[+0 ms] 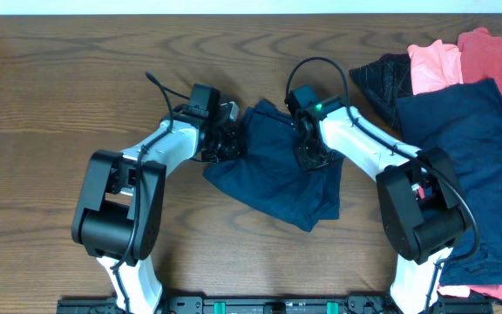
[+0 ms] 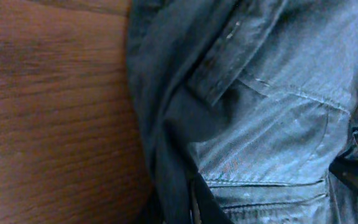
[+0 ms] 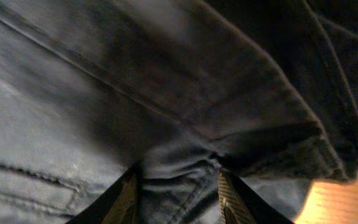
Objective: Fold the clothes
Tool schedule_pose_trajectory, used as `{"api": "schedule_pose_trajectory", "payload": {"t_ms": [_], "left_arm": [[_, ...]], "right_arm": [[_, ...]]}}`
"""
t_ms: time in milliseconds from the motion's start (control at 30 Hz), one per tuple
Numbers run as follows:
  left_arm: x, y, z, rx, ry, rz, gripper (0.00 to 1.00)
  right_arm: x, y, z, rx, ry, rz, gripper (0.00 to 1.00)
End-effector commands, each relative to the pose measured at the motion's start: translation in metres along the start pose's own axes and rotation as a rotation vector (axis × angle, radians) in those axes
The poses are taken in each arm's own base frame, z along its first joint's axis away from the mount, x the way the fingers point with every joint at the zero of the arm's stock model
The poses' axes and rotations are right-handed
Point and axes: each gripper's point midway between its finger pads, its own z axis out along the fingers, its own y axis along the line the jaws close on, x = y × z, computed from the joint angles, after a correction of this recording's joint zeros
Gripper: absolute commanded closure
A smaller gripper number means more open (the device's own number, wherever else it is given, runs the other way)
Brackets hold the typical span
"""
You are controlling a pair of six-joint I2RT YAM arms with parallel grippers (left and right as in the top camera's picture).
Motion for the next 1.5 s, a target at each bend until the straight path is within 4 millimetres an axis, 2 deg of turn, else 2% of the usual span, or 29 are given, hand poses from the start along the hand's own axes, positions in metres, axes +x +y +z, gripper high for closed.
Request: {"api": "schedule_pose_trajectory", "payload": {"t_ms": [0, 167, 267, 367, 433, 533, 667, 733, 767, 800, 867, 900, 967, 1067, 1233, 1367, 1433, 1467], "left_arm": [[-0.023, 0.035, -0.026, -0.079, -0.095, -0.068, 0.94], [-0.057, 0.089, -0.088, -0.126, -0.269, -0.244, 0.94], [-0.071, 0.132, -0.134, -0.149, -0.391, -0.387, 0.94], [-0.074, 0.183, -0.184, -0.161, -0.52, -0.571, 0.94], [-0.068, 0.22, -0.215, -0.166, -0.603, -0.715, 0.94], [-0.049, 0.266, -0.248, -0.169, -0.683, -0.901, 0.94], [-0.019, 0.308, -0.278, -0.159, -0.755, -1.126, 0.94], [-0.009, 0.318, -0.284, -0.151, -0.77, -1.196, 0.93], [-0.005, 0.321, -0.286, -0.145, -0.772, -1.214, 0.83], [-0.003, 0.322, -0.287, -0.139, -0.772, -1.221, 0.56], [-0.003, 0.321, -0.287, -0.12, -0.769, -1.222, 0.09], [-0.003, 0.32, -0.287, -0.113, -0.767, -1.22, 0.02], [-0.003, 0.318, -0.288, -0.114, -0.767, -1.219, 0.02], [-0.005, 0.313, -0.297, -0.126, -0.786, -1.174, 0.02], [-0.013, 0.293, -0.324, -0.183, -0.851, -1.038, 0.02], [-0.027, 0.257, -0.334, -0.265, -0.861, -0.828, 0.02], [-0.037, 0.234, -0.326, -0.292, -0.829, -0.71, 0.02], [-0.041, 0.221, -0.318, -0.308, -0.799, -0.653, 0.02]], "right_arm": [[-0.018, -0.025, -0.032, 0.027, -0.072, 0.081, 0.59], [-0.037, -0.052, -0.108, -0.001, -0.266, 0.158, 0.55], [-0.036, -0.067, -0.146, -0.009, -0.369, 0.193, 0.46], [-0.028, -0.081, -0.17, -0.01, -0.424, 0.223, 0.44], [-0.021, -0.089, -0.181, -0.007, -0.443, 0.241, 0.43], [-0.014, -0.096, -0.186, -0.006, -0.443, 0.257, 0.43], [-0.01, -0.099, -0.183, -0.002, -0.422, 0.261, 0.43], [-0.01, -0.099, -0.183, -0.002, -0.421, 0.261, 0.43], [-0.01, -0.099, -0.183, -0.002, -0.421, 0.261, 0.43], [-0.01, -0.099, -0.183, -0.002, -0.422, 0.261, 0.43], [-0.01, -0.099, -0.183, -0.002, -0.422, 0.261, 0.43], [-0.01, -0.099, -0.183, -0.002, -0.421, 0.261, 0.43], [-0.008, -0.098, -0.182, -0.001, -0.415, 0.261, 0.42], [-0.005, -0.098, -0.181, -0.002, -0.402, 0.26, 0.35], [-0.008, -0.087, -0.181, -0.105, -0.4, 0.259, 0.21], [-0.014, -0.082, -0.18, -0.216, -0.402, 0.272, 0.13], [-0.018, -0.079, -0.18, -0.271, -0.407, 0.254, 0.09], [-0.019, -0.077, -0.18, -0.299, -0.407, 0.244, 0.02]]}}
